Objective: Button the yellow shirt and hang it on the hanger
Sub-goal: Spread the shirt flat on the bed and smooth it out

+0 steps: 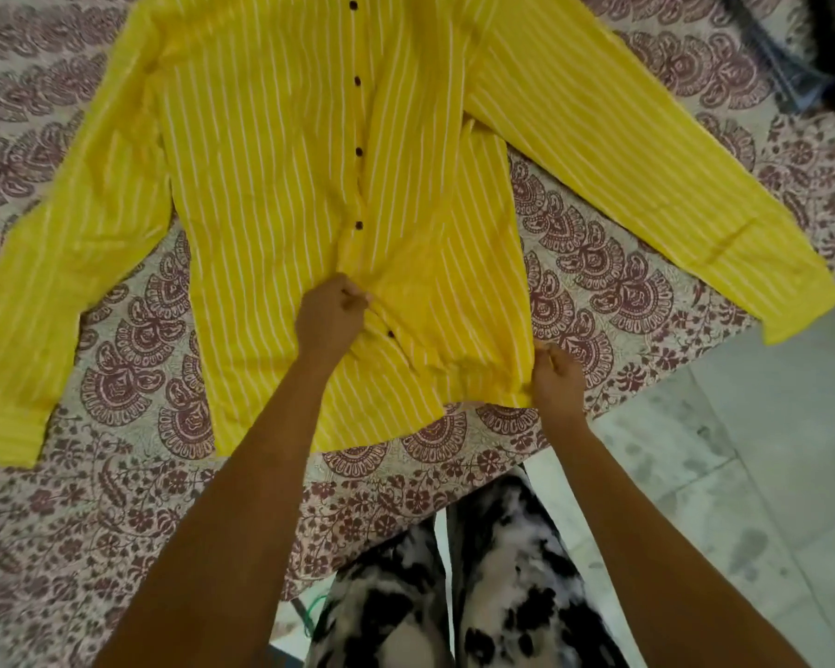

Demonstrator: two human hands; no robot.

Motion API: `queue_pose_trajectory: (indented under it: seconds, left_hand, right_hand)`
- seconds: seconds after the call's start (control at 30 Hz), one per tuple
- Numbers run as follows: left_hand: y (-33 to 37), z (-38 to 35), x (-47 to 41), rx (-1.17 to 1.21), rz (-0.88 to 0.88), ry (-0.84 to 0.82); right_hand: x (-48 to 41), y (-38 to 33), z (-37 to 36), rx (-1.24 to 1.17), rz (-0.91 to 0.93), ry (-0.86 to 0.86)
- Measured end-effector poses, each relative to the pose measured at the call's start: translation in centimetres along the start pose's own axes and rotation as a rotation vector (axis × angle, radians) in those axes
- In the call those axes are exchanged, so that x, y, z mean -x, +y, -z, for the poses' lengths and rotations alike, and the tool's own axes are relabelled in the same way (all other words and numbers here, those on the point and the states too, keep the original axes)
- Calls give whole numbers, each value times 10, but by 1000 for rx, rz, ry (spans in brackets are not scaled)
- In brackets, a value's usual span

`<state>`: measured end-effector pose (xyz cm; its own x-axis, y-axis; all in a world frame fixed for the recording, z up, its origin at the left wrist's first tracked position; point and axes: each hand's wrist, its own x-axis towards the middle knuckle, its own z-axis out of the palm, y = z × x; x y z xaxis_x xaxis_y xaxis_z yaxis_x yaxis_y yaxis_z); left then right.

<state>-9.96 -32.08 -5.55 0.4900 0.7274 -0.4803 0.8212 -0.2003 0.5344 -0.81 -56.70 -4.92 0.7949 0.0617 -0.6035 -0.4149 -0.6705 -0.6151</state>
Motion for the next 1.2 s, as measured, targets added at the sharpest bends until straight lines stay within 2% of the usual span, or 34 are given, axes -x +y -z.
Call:
queue_pose_trajectory:
  seconds: [0.07, 0.1, 0.17, 0.23, 0.27, 0.33, 0.4, 0.47, 0.5, 0.6, 0.67, 0.8, 0.97, 1.07, 1.2]
  left_hand:
    - [-17, 17, 1, 43, 48, 120]
    - [-25, 23, 2, 23, 51, 137]
    - [-32, 25, 6, -51, -10, 91]
    - [-30, 20, 16, -150, -92, 82]
    - [-27, 17, 22, -185, -130, 117]
    - [-17, 10, 38, -184, -245, 133]
    - [-15, -1, 55, -134, -364, -83]
    - [-21, -12, 68, -241, -456, -330]
    - [-28, -17, 73, -377, -529, -375]
    - [-49, -25, 84, -776, -714, -347]
    - [-58, -24, 90, -876, -757, -272]
    - [-81, -11, 98, -654, -797, -170]
    - [-107, 16, 95, -626, -774, -332]
    - [-96, 17, 89, -582, -692, -351]
    - [-52, 9, 93, -351, -534, -210]
  right_hand:
    - [5, 11, 3, 157, -17, 6]
    - [9, 17, 3, 265, -26, 33]
    - [15, 25, 1, 376, 16, 197]
    - [19, 27, -1, 387, 254, 378]
    - [21, 26, -1, 401, 419, 393]
    - [24, 26, -3, 533, 770, 248]
    - [24, 28, -8, 811, 972, 91]
    - [23, 28, -16, 991, 959, 36]
    - [22, 25, -19, 999, 928, 42]
    - [17, 9, -21, 865, 922, 44]
    - [12, 0, -19, 789, 990, -35]
    - [4, -1, -10, 698, 952, -200]
    - [13, 5, -5, 557, 819, -135]
    - [18, 13, -3, 680, 916, -130]
    - [19, 35, -6, 1015, 1145, -152]
